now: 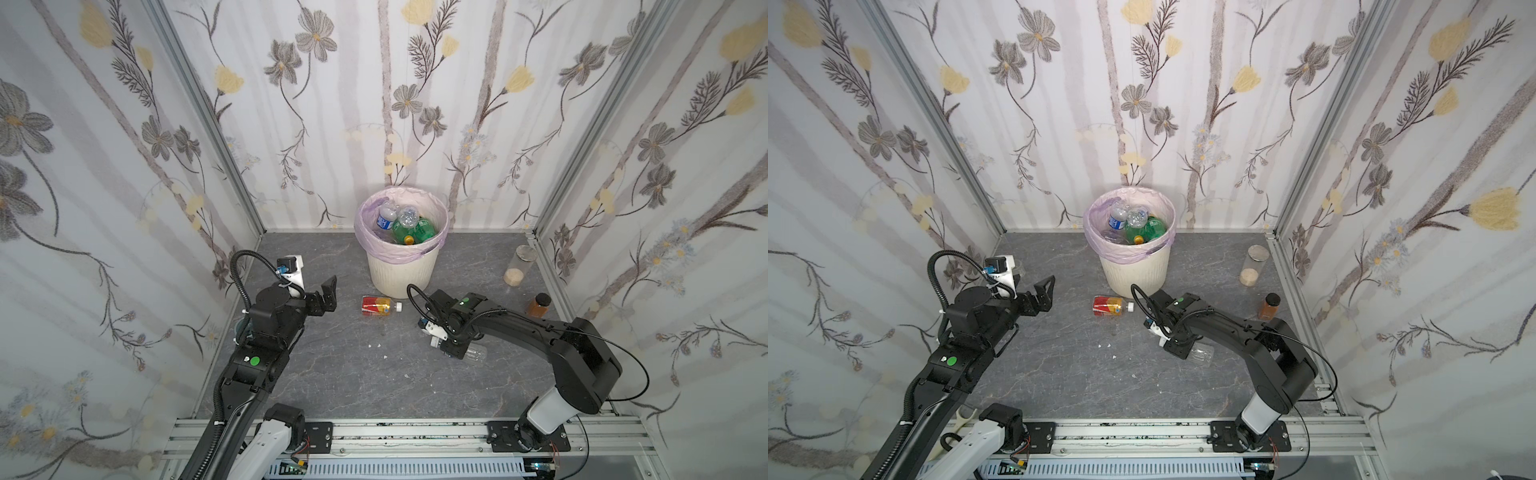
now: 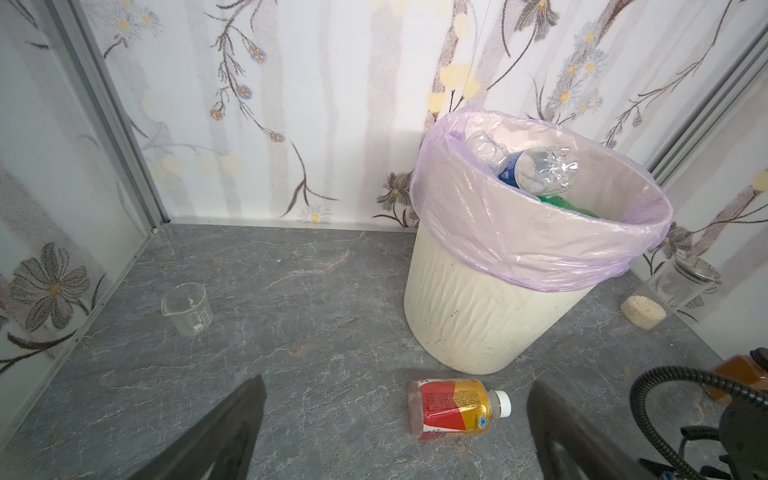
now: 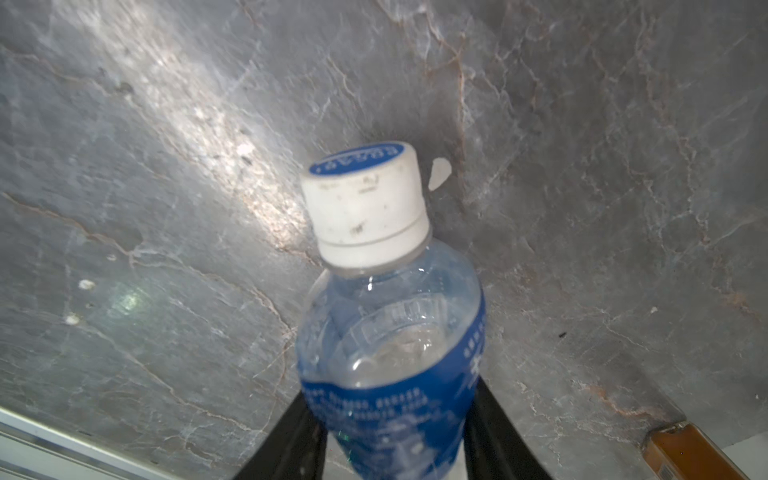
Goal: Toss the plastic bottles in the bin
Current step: 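Close the right gripper on the water bottle and lift it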
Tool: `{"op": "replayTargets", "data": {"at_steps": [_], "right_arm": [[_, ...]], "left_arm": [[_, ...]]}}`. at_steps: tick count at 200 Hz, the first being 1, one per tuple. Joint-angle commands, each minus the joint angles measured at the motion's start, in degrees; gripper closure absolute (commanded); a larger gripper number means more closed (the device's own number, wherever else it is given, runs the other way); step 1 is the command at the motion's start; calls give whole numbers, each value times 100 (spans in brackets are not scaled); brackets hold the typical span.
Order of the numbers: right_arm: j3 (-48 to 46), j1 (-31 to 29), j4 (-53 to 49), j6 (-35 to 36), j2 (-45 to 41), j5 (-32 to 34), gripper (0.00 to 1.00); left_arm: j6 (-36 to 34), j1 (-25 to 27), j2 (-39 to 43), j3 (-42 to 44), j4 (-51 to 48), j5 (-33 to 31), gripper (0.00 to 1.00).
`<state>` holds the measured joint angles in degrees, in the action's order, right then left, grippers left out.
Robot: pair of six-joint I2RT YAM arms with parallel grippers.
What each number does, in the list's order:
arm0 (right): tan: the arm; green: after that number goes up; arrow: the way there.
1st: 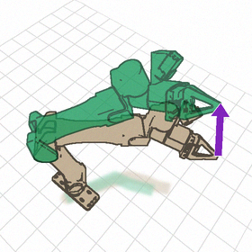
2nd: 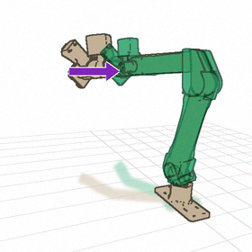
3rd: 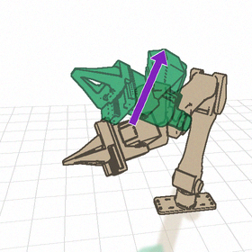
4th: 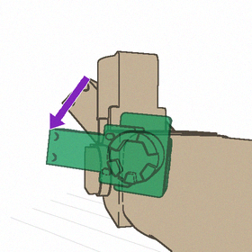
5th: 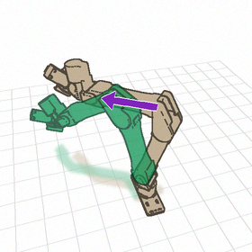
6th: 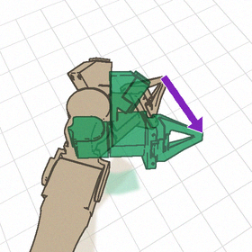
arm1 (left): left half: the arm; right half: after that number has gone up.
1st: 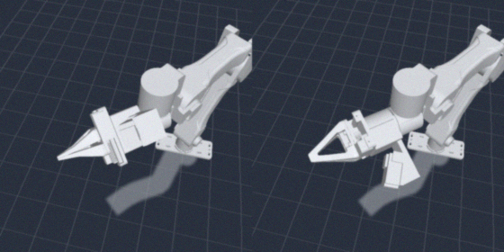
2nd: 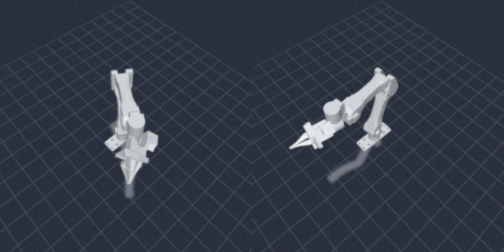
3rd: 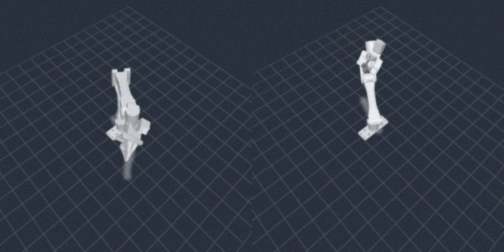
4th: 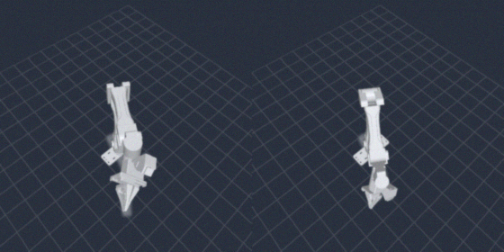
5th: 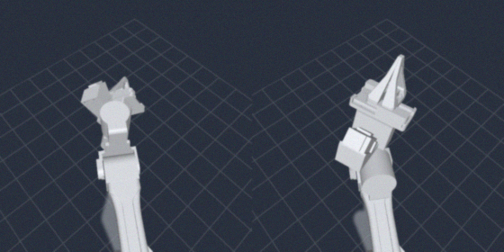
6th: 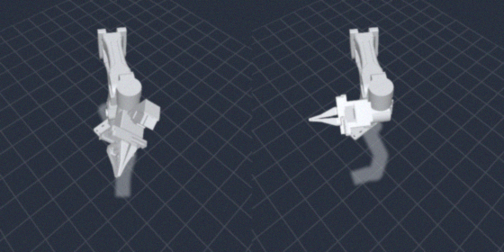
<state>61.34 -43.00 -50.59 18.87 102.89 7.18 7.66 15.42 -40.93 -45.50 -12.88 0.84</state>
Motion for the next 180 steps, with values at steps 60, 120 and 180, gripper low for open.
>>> {"op": "replayTargets", "data": {"at_steps": [60,120,180], "right_arm": [[-253,-121,805,-250,91,-1060,32],[-429,-190,1241,-572,193,-965,33],[-491,-226,1554,-841,-181,-1265,53]], "left_arm": [[17,-12,-91,-145,-122,14,0],[79,-13,14,-184,-275,-55,0],[70,-11,132,-248,-463,-166,0]]}}
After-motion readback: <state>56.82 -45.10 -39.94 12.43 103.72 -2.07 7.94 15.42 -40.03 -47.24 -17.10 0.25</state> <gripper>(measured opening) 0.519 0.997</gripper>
